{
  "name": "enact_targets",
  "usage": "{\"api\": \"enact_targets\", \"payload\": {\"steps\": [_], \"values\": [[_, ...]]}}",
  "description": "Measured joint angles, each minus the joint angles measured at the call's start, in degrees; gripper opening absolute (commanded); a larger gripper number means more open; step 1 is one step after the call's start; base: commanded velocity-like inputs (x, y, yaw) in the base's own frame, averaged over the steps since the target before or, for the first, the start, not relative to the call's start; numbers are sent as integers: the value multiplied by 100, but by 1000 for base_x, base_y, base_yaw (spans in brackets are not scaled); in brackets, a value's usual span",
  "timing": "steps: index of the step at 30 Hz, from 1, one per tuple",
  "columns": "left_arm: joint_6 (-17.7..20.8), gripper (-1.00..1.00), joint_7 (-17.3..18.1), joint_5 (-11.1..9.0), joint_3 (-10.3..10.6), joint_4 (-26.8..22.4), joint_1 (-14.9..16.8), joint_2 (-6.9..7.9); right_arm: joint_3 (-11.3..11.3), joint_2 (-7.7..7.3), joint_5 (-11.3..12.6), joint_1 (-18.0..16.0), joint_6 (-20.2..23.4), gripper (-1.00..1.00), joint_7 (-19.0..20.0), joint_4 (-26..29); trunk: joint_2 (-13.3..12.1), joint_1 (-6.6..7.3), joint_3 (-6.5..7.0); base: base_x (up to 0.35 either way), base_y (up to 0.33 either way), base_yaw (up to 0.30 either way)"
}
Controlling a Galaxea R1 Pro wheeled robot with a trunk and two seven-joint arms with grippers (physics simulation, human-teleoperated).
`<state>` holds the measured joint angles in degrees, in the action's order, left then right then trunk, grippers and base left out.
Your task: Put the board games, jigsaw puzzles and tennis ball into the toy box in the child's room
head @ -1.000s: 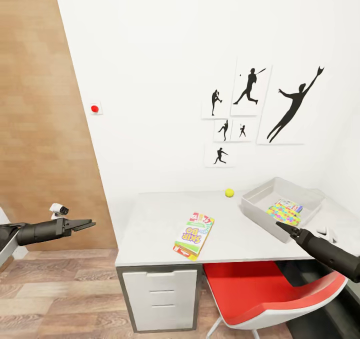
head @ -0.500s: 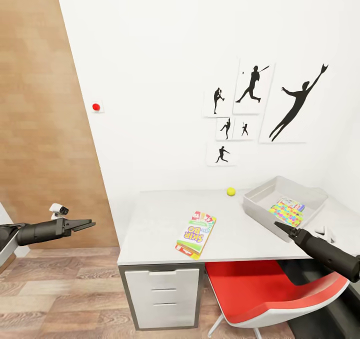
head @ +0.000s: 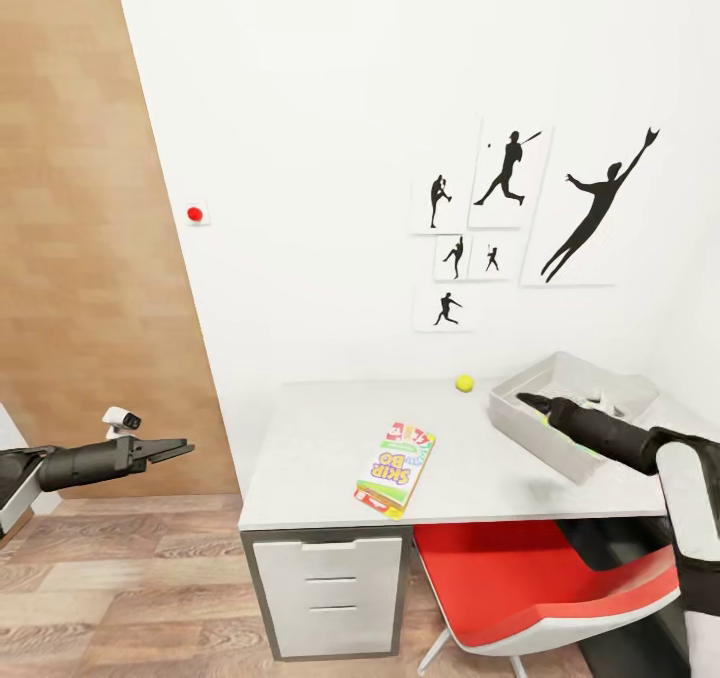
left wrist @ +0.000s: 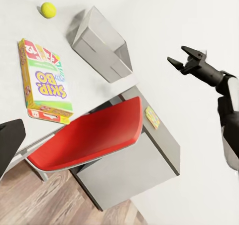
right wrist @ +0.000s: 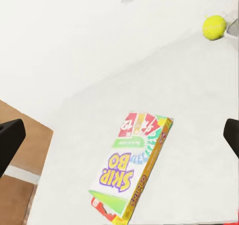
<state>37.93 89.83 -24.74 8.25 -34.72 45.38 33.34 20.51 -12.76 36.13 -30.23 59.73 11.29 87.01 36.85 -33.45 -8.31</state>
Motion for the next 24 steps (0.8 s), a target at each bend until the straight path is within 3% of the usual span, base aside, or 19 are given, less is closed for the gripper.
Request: {"api": "enact_targets", "payload": {"steps": [5, 6, 8, 11, 14, 24], "values": [[-3, 100, 0, 2, 0, 0, 2, -3, -1061, 55, -21, -1204, -1, 100, -718, -1094, 0, 0, 0, 0, 6, 0], [-2, 100, 0, 3, 0, -1, 1, -2, -1167, 68, -42, -1357, -1, 100, -820, -1303, 0, 0, -1, 0, 50, 0], [-1, 100, 0, 7, 0, -1, 1, 4, -1424, 195, -72, -1929, 0, 100, -1206, -2227, 0, 0, 0, 0, 136, 0], [3, 100, 0, 13, 0, -2, 1, 13, -1553, 382, -139, -2460, 3, 100, -1540, -3340, 0, 0, -1, 0, 225, 0], [4, 100, 0, 16, -5, -2, 0, 39, -1589, 462, -172, -2662, 5, 100, -1670, -3880, 0, 1, -1, 19, 202, 0], [-9, 100, 0, 24, -9, 23, -1, 63, -1607, 431, -201, -2727, 5, 100, -1751, -4158, 1, 2, -24, 71, 206, 0]]}}
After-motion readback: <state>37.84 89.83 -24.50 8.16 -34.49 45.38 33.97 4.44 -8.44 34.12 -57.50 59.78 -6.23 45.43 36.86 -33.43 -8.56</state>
